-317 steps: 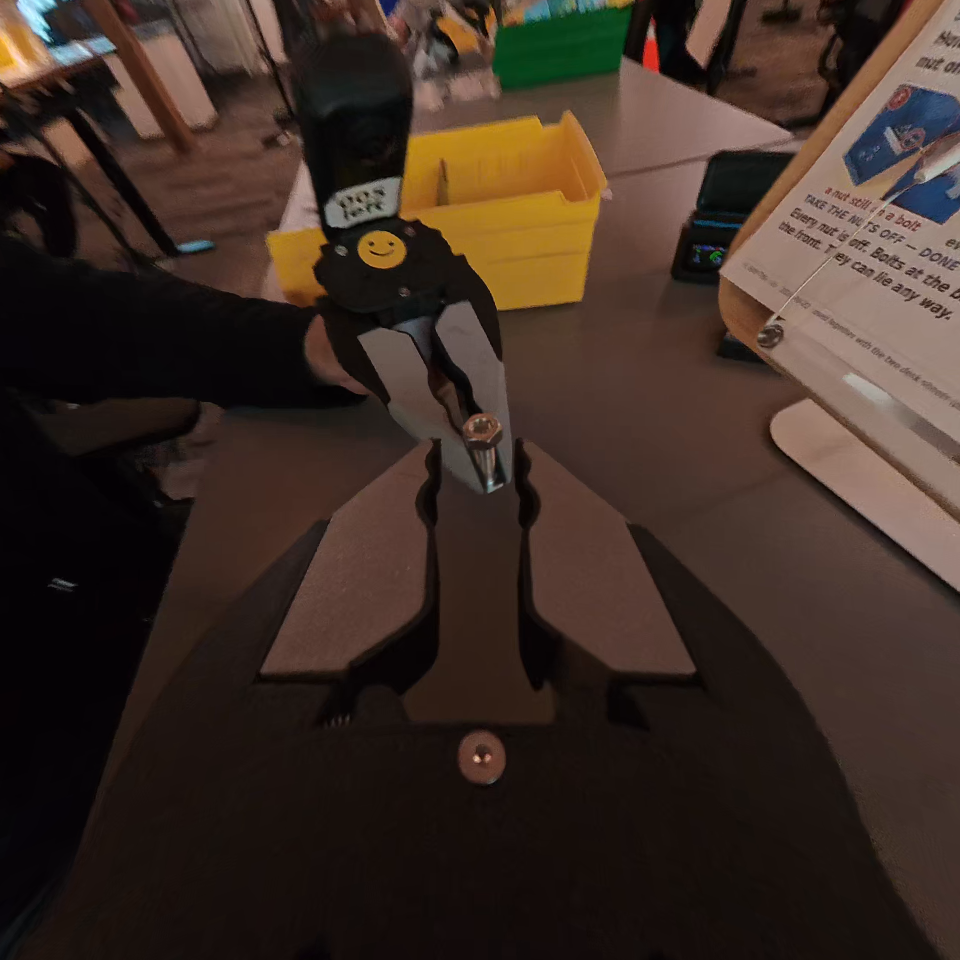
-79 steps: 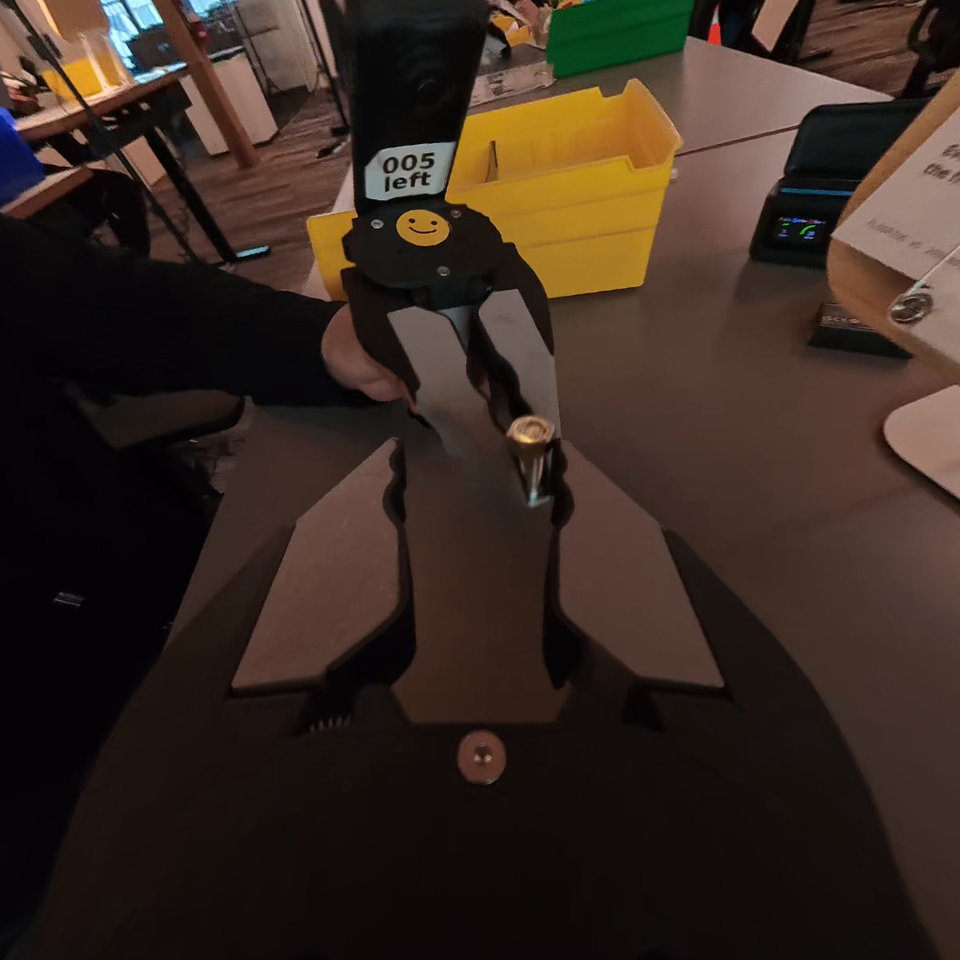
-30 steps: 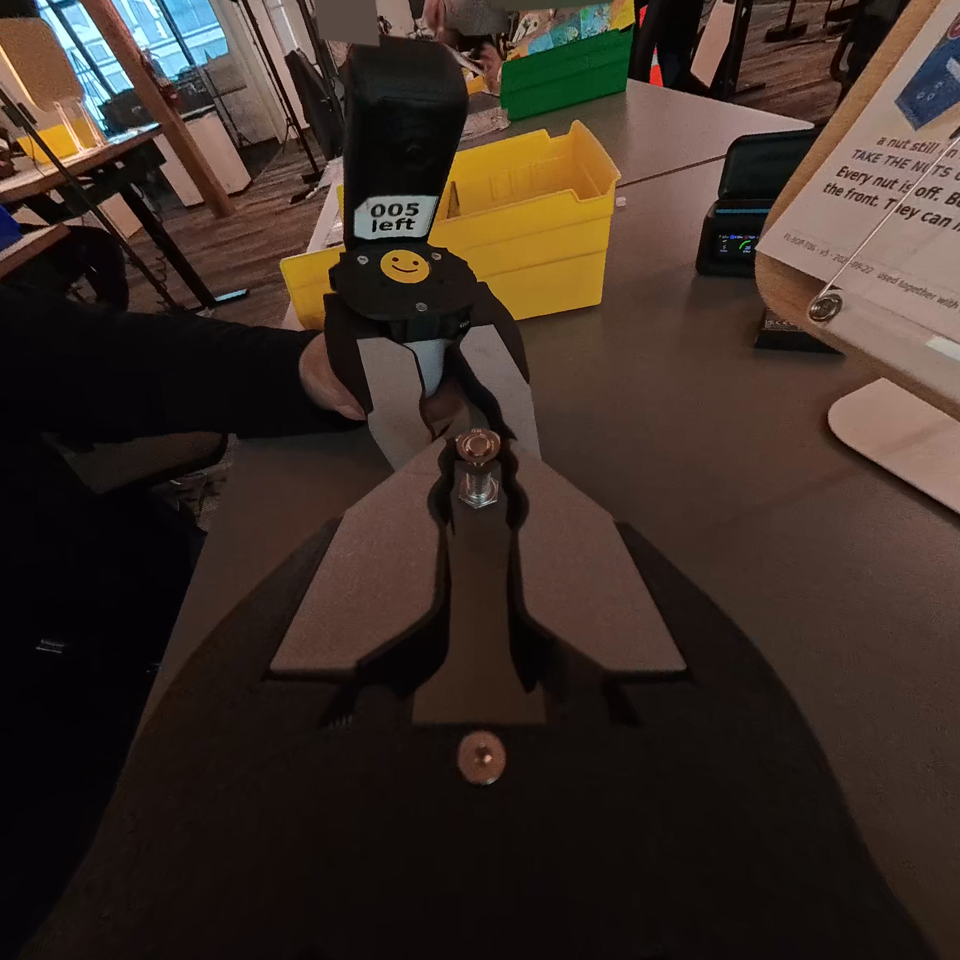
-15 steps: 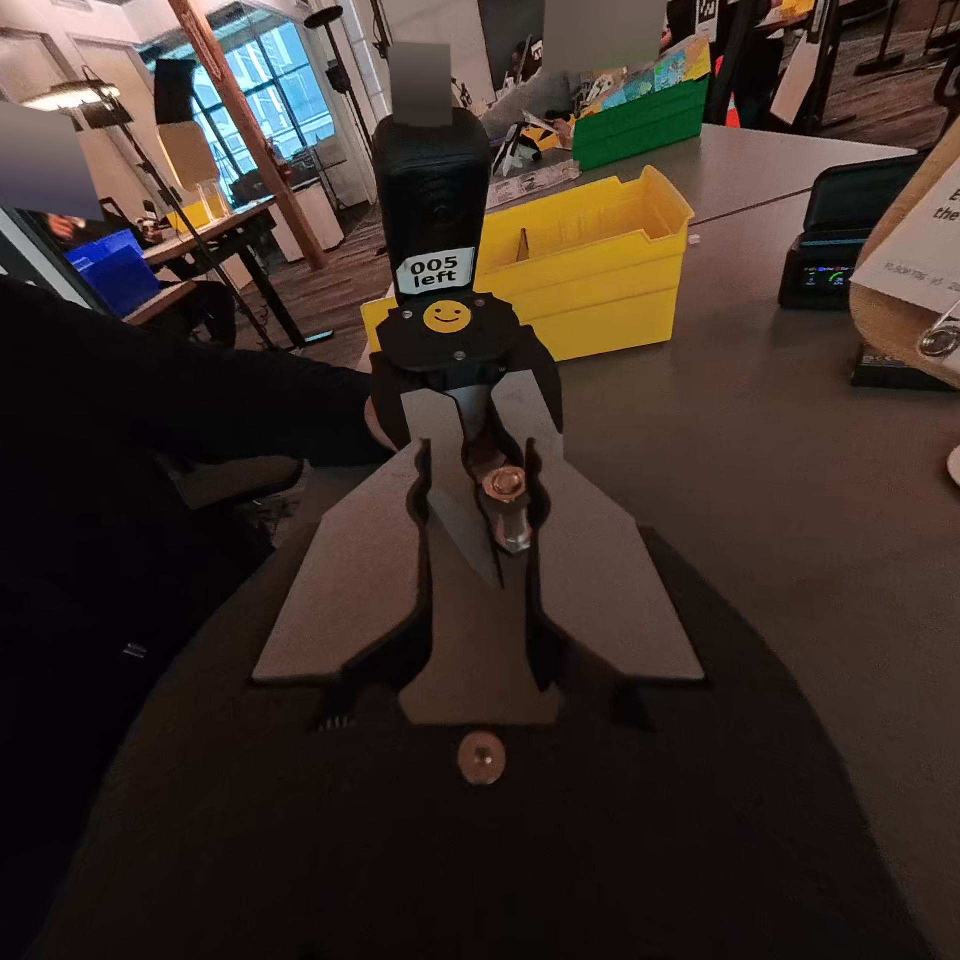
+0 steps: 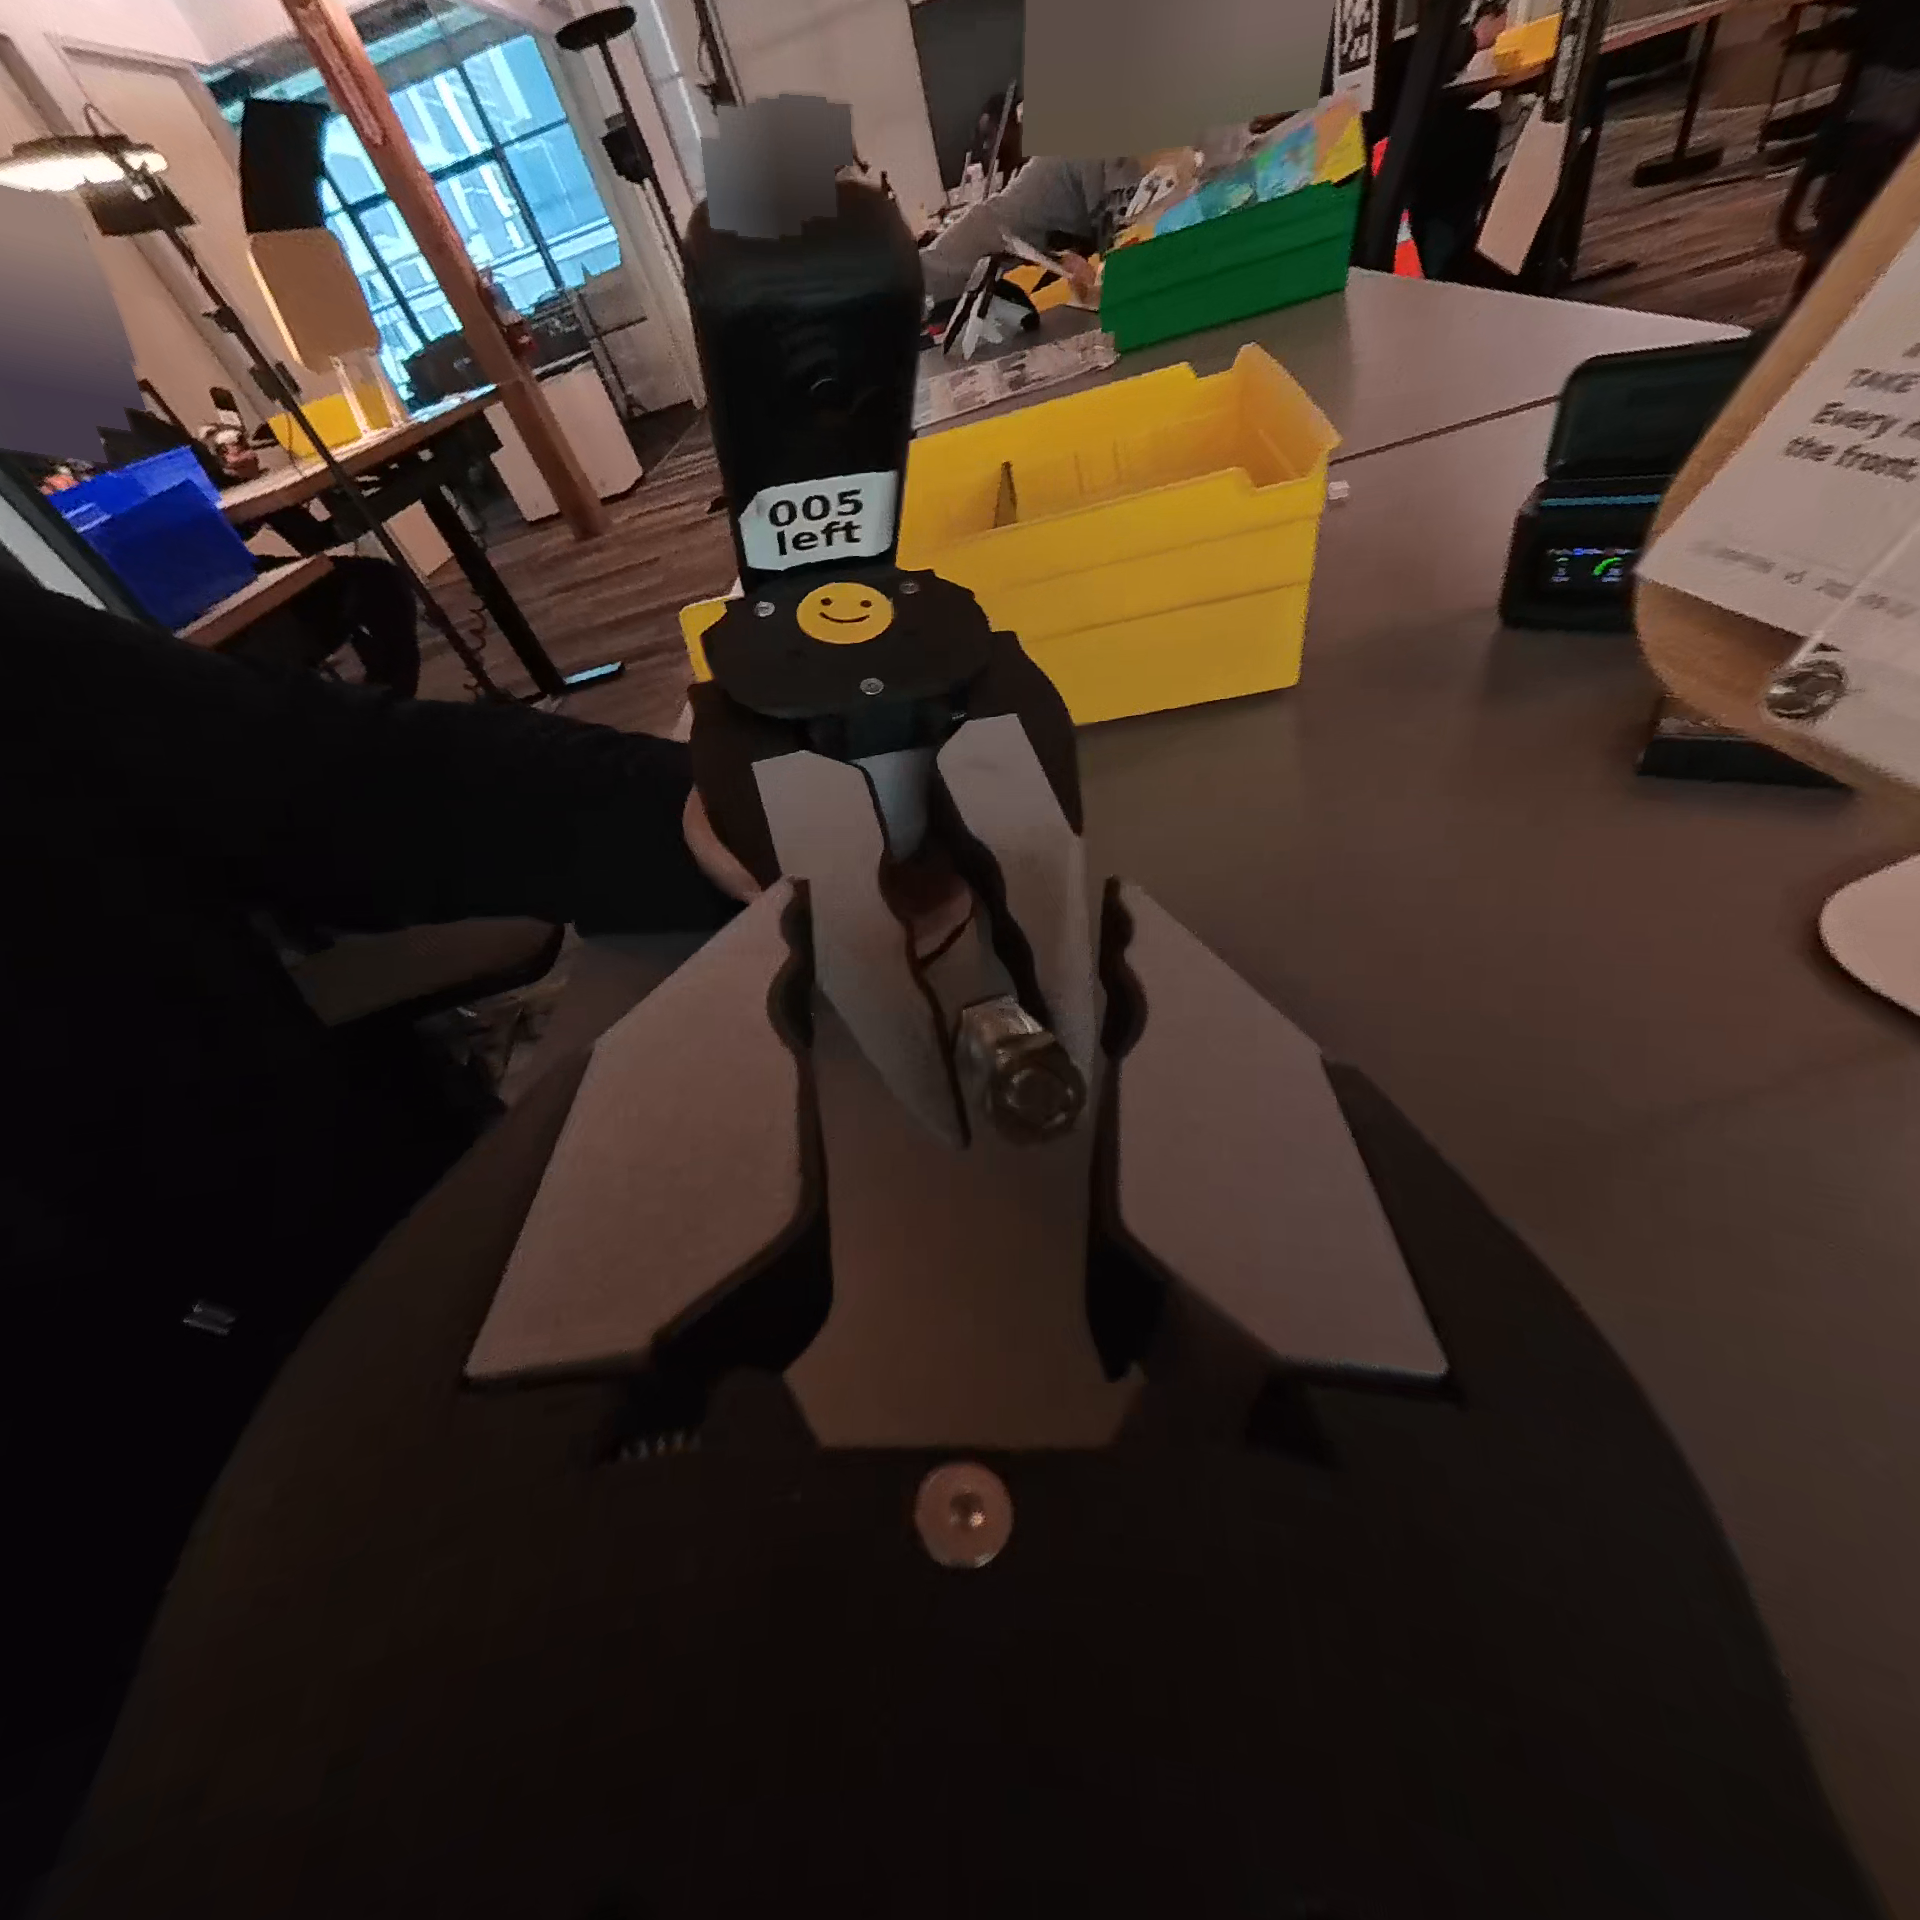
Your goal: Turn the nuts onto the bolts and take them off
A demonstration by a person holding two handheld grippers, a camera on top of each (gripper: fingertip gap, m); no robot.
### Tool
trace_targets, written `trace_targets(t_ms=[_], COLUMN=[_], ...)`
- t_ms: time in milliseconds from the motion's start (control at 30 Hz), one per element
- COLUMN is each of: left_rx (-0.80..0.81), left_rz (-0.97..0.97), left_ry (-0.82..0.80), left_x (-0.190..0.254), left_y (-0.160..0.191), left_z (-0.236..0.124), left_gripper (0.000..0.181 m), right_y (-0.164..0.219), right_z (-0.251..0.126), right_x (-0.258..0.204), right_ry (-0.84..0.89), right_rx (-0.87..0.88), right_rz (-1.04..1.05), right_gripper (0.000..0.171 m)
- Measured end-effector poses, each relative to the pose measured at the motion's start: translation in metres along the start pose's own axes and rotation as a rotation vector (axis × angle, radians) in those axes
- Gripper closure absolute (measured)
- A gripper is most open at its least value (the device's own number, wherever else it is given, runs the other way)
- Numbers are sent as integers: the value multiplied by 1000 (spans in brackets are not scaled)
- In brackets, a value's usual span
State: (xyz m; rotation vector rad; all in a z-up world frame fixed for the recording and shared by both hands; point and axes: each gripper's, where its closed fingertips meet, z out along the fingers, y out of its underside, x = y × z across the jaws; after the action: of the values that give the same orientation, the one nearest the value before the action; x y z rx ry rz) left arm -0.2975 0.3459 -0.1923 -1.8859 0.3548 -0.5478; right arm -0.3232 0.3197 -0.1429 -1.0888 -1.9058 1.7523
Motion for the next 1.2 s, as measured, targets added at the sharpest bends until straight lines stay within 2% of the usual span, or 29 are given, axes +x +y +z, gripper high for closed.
trace_targets(t_ms=[67, 133, 200, 333, 467, 767, 933, 1100, 1200], left_rx=[10, 28, 55, 52, 35, 22, 33, 68, 71], left_rz=[-10, -40, -81, -65, -51, -43, -33, -52, -50], left_ry=[-38, -95, -105, -82, -38, -41, -49, -43, -32], left_x=[-9, -25, -35, -29, -14, -14, -14, -16, -14], left_y=[-2, -4, -6, -7, -5, -3, -5, -11, -11], left_z=[-4, -13, -22, -20, -8, -9, -10, -15, -14], left_gripper=[163, 163, 163, 163, 163, 163, 163, 163, 163], right_y=[2, -1, -9, -16, -3, 11, 13, 11, 11], right_z=[2, -4, -14, -24, -9, -4, -6, -13, -12], right_x=[-7, -6, -1, 8, 8, 12, 17, 24, 22], right_ry=[-26, 12, 43, 44, 40, 85, 117, 98, 51], right_rx=[-28, -17, 22, 83, 26, -13, -28, 9, 25], right_rz=[-19, -58, -61, 5, 0, -69, -75, 15, 57], right_gripper=[117, 133, 136, 122, 117, 129, 129, 128, 140])
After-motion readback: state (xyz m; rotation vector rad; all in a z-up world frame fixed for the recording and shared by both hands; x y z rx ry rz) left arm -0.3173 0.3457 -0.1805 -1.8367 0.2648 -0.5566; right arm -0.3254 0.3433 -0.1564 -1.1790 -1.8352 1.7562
